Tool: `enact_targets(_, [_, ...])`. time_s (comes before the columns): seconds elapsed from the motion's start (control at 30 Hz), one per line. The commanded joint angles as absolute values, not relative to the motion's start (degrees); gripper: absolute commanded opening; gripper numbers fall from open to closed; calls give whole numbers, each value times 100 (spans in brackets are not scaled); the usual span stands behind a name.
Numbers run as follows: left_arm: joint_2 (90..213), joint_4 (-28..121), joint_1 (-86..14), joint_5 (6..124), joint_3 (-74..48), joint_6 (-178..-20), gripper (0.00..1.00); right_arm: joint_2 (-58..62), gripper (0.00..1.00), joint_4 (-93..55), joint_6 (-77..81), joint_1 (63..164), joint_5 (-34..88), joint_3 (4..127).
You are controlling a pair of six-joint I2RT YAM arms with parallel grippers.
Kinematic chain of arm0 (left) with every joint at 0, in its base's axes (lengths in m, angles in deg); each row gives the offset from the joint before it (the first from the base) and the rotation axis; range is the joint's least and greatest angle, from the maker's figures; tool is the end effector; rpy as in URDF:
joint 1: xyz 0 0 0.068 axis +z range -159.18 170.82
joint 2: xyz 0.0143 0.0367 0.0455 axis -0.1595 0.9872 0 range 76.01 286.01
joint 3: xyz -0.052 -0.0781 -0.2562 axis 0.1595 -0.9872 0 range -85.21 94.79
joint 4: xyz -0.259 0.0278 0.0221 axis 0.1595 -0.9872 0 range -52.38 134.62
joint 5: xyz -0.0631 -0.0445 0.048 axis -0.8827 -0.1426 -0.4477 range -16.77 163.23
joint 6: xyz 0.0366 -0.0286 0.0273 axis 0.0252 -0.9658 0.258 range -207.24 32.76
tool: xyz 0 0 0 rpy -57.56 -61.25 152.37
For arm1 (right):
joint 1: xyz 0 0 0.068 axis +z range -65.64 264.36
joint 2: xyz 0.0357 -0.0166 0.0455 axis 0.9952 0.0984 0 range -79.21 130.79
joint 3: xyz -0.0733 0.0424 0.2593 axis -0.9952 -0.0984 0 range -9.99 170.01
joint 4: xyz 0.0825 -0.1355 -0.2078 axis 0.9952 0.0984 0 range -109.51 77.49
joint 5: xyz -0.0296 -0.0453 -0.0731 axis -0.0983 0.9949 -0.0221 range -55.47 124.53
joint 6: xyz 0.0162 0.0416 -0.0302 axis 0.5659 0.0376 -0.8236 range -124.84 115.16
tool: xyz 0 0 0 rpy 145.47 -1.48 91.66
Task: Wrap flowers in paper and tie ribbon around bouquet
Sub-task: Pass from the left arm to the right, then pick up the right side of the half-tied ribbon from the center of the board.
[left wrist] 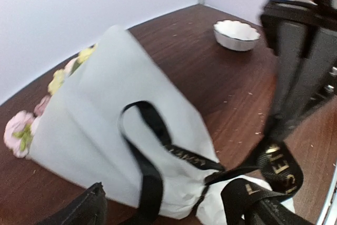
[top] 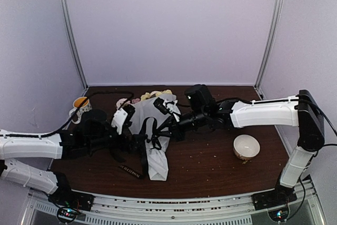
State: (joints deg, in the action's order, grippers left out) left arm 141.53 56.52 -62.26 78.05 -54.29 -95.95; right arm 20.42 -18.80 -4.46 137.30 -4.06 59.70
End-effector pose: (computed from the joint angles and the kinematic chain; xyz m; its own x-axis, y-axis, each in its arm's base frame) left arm 0.1509 -0.1959 0.2219 -0.3428 0.2050 -0.9168 0.7064 0.6996 -0.1077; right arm 0.2197 0.3279 0.2516 -0.3135 -0.4066 -0.8581 -0.9450 0.0453 0.3238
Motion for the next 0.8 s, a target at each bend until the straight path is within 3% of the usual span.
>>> enact_targets(0.0, [13735, 3532, -5321, 8507, -5419, -11438, 93, 2145, 0, -1797, -343, 13708, -244, 6181])
enact_targets(0.13, [13938, 2569, -4246, 8577, -5618, -12186, 88, 2168, 0, -1837, -302, 13709, -249, 6215])
enact_targets(0.43, [14515, 2825, -4170, 8584, -5754, -12281, 83, 2156, 0, -1755, -308, 13706, -224, 6301])
enact_targets(0.57, [14224, 2990, -4173, 8503, -5846, -12212, 82, 2134, 0, -1690, -317, 13705, -216, 6331])
enact_targets(0.63, [13950, 3096, -4176, 8382, -5828, -11973, 76, 2127, 0, -1697, -317, 13709, -257, 6338])
enact_targets(0.77, [13493, 3402, -4265, 8019, -5685, -11197, 54, 2223, 0, -1630, -291, 13709, -276, 6423])
